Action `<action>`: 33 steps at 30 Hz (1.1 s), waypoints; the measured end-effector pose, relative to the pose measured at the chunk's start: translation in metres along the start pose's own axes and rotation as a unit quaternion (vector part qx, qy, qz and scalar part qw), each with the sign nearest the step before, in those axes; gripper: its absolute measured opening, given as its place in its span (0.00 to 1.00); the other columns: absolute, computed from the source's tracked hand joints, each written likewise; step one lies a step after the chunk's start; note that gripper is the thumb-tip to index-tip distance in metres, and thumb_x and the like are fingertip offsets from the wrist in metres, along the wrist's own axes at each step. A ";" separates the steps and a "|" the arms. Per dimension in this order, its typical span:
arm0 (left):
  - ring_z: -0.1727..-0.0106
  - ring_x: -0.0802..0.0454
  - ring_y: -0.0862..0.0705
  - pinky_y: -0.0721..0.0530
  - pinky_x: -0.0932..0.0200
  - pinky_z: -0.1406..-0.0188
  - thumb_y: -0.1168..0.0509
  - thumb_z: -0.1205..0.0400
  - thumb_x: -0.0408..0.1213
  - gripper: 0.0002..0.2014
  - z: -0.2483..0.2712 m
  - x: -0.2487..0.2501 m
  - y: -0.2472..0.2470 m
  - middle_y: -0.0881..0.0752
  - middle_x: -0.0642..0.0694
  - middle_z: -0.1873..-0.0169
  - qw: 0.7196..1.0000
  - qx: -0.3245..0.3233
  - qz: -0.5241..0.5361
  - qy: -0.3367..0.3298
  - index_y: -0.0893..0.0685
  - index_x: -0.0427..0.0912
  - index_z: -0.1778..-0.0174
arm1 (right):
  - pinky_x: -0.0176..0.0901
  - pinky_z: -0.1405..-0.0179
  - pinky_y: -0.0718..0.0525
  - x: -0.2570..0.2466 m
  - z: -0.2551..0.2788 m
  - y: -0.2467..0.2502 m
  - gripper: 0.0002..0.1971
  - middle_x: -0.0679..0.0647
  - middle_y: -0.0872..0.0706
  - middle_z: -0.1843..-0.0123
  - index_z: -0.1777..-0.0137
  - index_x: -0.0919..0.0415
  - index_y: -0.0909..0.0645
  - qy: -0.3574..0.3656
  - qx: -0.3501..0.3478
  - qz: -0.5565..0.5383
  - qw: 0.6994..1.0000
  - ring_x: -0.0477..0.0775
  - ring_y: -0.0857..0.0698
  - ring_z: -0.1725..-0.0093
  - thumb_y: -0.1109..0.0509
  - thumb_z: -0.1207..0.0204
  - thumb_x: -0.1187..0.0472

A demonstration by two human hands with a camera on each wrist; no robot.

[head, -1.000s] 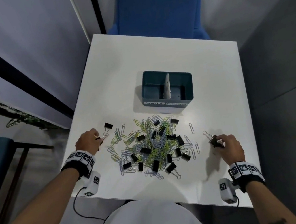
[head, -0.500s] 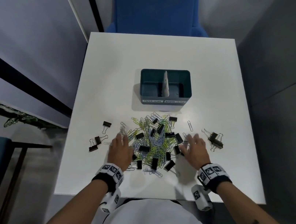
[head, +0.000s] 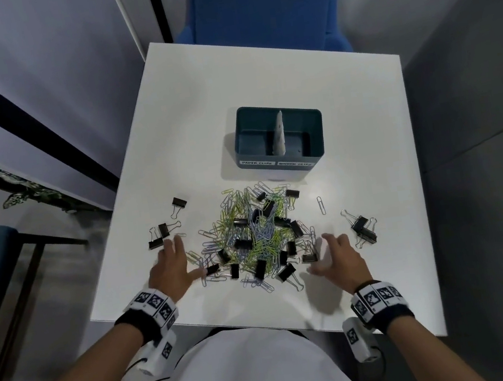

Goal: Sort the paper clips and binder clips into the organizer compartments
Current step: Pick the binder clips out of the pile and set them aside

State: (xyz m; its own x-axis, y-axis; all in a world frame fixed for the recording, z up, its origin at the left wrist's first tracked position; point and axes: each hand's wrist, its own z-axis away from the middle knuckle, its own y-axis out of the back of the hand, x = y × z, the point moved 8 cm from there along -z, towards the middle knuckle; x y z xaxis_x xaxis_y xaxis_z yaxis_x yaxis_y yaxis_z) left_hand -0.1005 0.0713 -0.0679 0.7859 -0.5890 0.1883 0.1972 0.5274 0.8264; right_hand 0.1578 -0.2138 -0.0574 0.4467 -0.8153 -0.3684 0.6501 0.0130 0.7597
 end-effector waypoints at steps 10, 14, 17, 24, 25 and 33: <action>0.34 0.42 0.27 0.21 0.49 0.37 0.28 0.22 0.35 0.33 -0.018 0.069 -0.006 0.34 0.40 0.33 0.990 -0.006 0.087 -0.113 0.37 0.37 0.25 | 0.47 0.58 0.19 -0.034 -0.015 -0.018 0.26 0.61 0.24 0.41 0.33 0.59 0.29 0.020 0.020 -0.036 0.999 0.64 0.18 0.53 0.25 0.30 0.65; 0.38 0.42 0.23 0.19 0.50 0.44 0.30 0.21 0.34 0.26 -0.015 0.081 0.005 0.30 0.41 0.35 0.985 0.011 0.099 -0.138 0.30 0.39 0.28 | 0.48 0.58 0.20 -0.039 -0.017 -0.011 0.29 0.62 0.24 0.40 0.30 0.61 0.29 0.022 0.040 -0.038 0.998 0.66 0.18 0.51 0.24 0.31 0.65; 0.43 0.46 0.21 0.17 0.51 0.56 0.29 0.22 0.42 0.24 -0.002 0.061 0.021 0.27 0.44 0.38 0.989 0.065 0.061 -0.120 0.27 0.43 0.32 | 0.39 0.70 0.29 -0.043 -0.004 0.000 0.25 0.56 0.24 0.42 0.36 0.59 0.26 0.063 0.066 -0.001 0.996 0.56 0.22 0.58 0.22 0.31 0.57; 0.60 0.47 0.22 0.29 0.55 0.65 0.27 0.28 0.57 0.23 0.008 0.001 -0.019 0.20 0.47 0.59 0.991 -0.125 -0.047 -0.033 0.29 0.45 0.58 | 0.37 0.73 0.37 -0.029 0.014 -0.041 0.21 0.48 0.23 0.59 0.58 0.54 0.28 0.093 -0.086 0.091 0.988 0.53 0.24 0.62 0.23 0.35 0.42; 0.61 0.47 0.21 0.29 0.56 0.66 0.26 0.27 0.54 0.21 0.006 0.006 -0.023 0.19 0.47 0.60 0.990 -0.129 -0.021 -0.044 0.29 0.45 0.59 | 0.38 0.73 0.36 -0.032 0.012 -0.046 0.20 0.49 0.23 0.59 0.58 0.54 0.27 0.095 -0.091 0.096 0.987 0.54 0.23 0.61 0.23 0.35 0.43; 0.66 0.46 0.20 0.32 0.58 0.72 0.30 0.23 0.39 0.14 -0.006 0.071 -0.018 0.20 0.50 0.69 0.985 -0.053 0.120 -0.109 0.30 0.49 0.67 | 0.43 0.68 0.23 -0.049 -0.010 -0.041 0.12 0.48 0.21 0.57 0.59 0.51 0.30 0.079 0.006 0.048 0.996 0.54 0.20 0.63 0.28 0.27 0.50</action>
State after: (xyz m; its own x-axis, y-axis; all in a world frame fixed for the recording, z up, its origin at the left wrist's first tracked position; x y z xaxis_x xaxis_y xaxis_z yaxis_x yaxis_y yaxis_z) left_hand -0.0446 0.0236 -0.0724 0.6754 -0.5509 0.4902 0.0902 0.7215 0.6865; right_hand 0.1149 -0.1686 -0.0760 0.5985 -0.7089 -0.3732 0.5927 0.0784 0.8016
